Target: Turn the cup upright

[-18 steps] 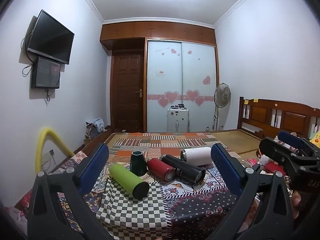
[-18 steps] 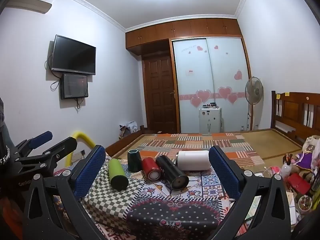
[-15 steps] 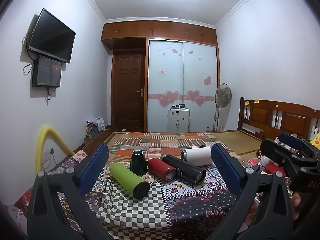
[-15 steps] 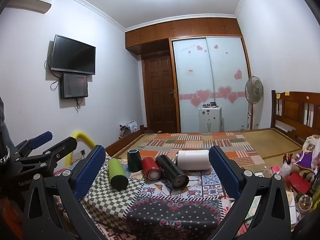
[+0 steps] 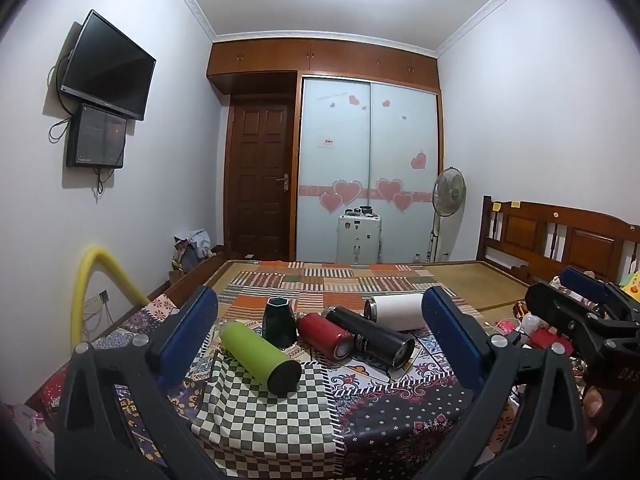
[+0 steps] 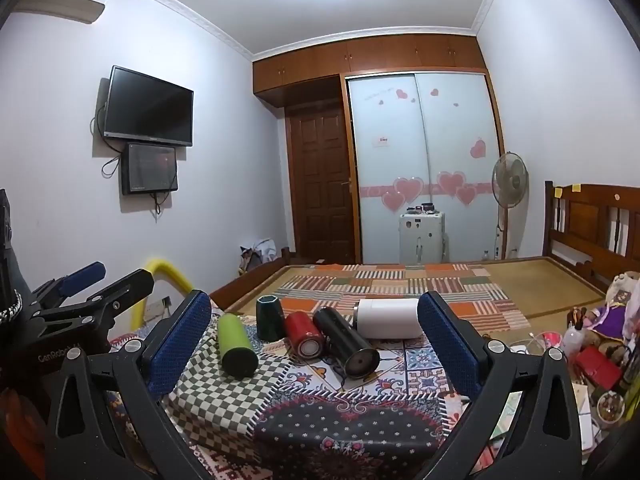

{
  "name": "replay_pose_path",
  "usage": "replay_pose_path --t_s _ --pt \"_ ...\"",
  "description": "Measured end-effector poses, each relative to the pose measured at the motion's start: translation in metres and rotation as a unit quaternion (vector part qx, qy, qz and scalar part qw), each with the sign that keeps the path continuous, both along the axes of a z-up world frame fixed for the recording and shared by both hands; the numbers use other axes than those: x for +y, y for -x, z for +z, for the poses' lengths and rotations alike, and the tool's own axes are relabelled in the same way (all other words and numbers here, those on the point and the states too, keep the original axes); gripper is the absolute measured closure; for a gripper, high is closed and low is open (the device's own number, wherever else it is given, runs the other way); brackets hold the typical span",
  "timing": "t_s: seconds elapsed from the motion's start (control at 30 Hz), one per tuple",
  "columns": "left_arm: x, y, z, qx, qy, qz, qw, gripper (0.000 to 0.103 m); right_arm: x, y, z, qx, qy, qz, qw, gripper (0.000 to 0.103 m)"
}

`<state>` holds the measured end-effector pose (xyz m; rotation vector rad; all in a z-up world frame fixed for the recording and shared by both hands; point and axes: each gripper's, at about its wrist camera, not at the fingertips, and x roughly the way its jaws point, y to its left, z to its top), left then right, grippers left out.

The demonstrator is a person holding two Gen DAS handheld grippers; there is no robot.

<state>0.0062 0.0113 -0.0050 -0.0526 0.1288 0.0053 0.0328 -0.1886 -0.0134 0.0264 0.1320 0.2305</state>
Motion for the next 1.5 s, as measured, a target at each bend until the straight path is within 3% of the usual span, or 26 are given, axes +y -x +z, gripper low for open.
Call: replay_pose_path --t_s 1.5 --pt "-0.006 -0.0015 0.0001 0.0 -0.007 -0.002 1.0 0.0 -0.0009 -0.0036 -0.0084 0.005 0.007 -0.01 1.0 0.0"
